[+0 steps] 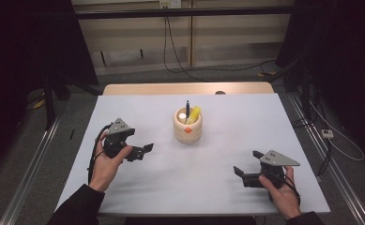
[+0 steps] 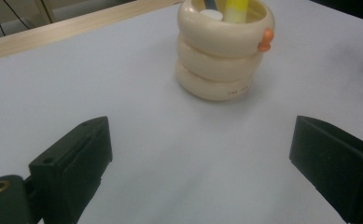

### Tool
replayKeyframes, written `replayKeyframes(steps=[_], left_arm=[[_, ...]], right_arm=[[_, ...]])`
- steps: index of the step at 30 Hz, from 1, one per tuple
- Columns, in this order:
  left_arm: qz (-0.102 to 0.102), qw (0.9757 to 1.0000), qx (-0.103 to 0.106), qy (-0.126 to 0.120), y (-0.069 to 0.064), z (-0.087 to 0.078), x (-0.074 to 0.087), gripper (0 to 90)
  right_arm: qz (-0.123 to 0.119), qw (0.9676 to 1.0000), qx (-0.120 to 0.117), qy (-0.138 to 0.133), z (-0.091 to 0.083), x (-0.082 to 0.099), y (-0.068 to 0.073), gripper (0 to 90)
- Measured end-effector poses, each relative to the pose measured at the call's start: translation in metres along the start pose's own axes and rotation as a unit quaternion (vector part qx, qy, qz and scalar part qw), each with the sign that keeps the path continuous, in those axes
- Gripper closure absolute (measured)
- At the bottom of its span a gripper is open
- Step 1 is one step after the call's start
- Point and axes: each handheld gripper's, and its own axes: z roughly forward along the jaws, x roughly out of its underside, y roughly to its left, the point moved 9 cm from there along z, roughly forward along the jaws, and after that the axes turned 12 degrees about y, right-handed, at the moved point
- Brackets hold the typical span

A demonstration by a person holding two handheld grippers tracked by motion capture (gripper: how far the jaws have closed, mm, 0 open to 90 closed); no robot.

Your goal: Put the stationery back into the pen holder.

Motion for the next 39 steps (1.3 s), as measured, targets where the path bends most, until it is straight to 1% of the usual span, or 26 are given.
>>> replayKeyframes(steps=[2, 4, 5, 7, 9, 11, 12, 14, 16, 20, 22, 27, 28, 31, 33, 34, 36, 38, 39], left_arm=[[-0.003, 1.0, -0.002, 0.002, 0.002, -0.002, 0.005, 5.8], [-0.011, 0.9999, -0.007, -0.002, 0.005, -0.003, 0.01, 5.8], [-0.008, 0.9999, -0.014, -0.001, 0.006, -0.004, 0.013, 5.8], [-0.006, 0.9998, -0.021, 0.0, 0.006, -0.004, 0.019, 5.9], [-0.009, 0.9998, -0.018, 0.004, 0.004, -0.004, 0.025, 5.9], [-0.012, 0.9996, -0.024, 0.008, 0.002, -0.006, 0.031, 5.9], [-0.009, 0.9996, -0.024, 0.011, 0.0, -0.007, 0.033, 5.9], [-0.01, 0.9998, -0.017, 0.01, -0.005, -0.009, 0.037, 5.9], [-0.006, 0.9998, -0.018, 0.009, -0.006, -0.011, 0.041, 5.9], [-0.02, 0.9996, -0.016, 0.01, -0.008, -0.013, 0.05, 5.9], [-0.021, 0.9996, -0.018, 0.008, -0.009, -0.013, 0.055, 5.9], [-0.038, 0.999, -0.024, 0.004, -0.009, -0.008, 0.069, 5.9], [-0.038, 0.999, -0.025, 0.005, -0.008, -0.007, 0.071, 5.9], [-0.047, 0.9986, -0.025, 0.001, -0.008, -0.003, 0.075, 6.0], [-0.046, 0.9987, -0.023, -0.003, -0.009, -0.002, 0.077, 6.1], [-0.045, 0.9986, -0.027, -0.004, -0.009, -0.002, 0.077, 6.1], [-0.048, 0.9983, -0.032, -0.008, -0.007, -0.002, 0.078, 6.2], [-0.05, 0.9978, -0.043, -0.011, -0.004, -0.002, 0.078, 6.2], [-0.056, 0.9975, -0.04, -0.012, -0.003, -0.002, 0.079, 6.2]], right_arm=[[0.0, 1.0, 0.0, 0.001, 0.0, 0.0, 0.0, 4.5], [0.0, 1.0, 0.0, 0.002, 0.001, 0.0, 0.001, 4.5], [-0.001, 1.0, -0.001, 0.002, 0.001, 0.0, 0.001, 4.5], [-0.001, 1.0, -0.001, 0.002, 0.001, 0.0, 0.001, 4.5], [-0.001, 1.0, 0.0, 0.002, 0.001, 0.0, 0.001, 4.5], [-0.001, 1.0, -0.001, 0.003, 0.001, 0.0, 0.001, 4.5], [-0.001, 1.0, -0.001, 0.003, 0.001, 0.0, 0.002, 4.5], [0.0, 1.0, -0.001, 0.002, 0.001, 0.0, 0.001, 4.5], [0.0, 1.0, -0.002, 0.003, 0.001, 0.0, 0.002, 4.5], [-0.002, 1.0, -0.002, 0.002, 0.002, -0.001, 0.003, 4.5], [-0.001, 1.0, -0.002, 0.001, 0.002, -0.001, 0.002, 4.5], [-0.001, 1.0, -0.002, 0.002, 0.002, -0.001, 0.003, 4.5], [-0.002, 1.0, -0.002, 0.002, 0.002, -0.001, 0.003, 4.5], [-0.003, 1.0, -0.003, 0.002, 0.002, -0.001, 0.003, 4.5], [-0.002, 1.0, -0.003, 0.002, 0.001, -0.001, 0.002, 4.5], [-0.002, 1.0, -0.003, 0.0, 0.001, -0.001, 0.001, 4.5], [-0.001, 1.0, -0.003, -0.001, 0.0, -0.001, 0.001, 4.5], [0.0, 1.0, -0.004, -0.001, 0.0, -0.001, 0.001, 4.5], [0.0, 1.0, -0.004, -0.001, 0.0, -0.001, 0.001, 4.5]])
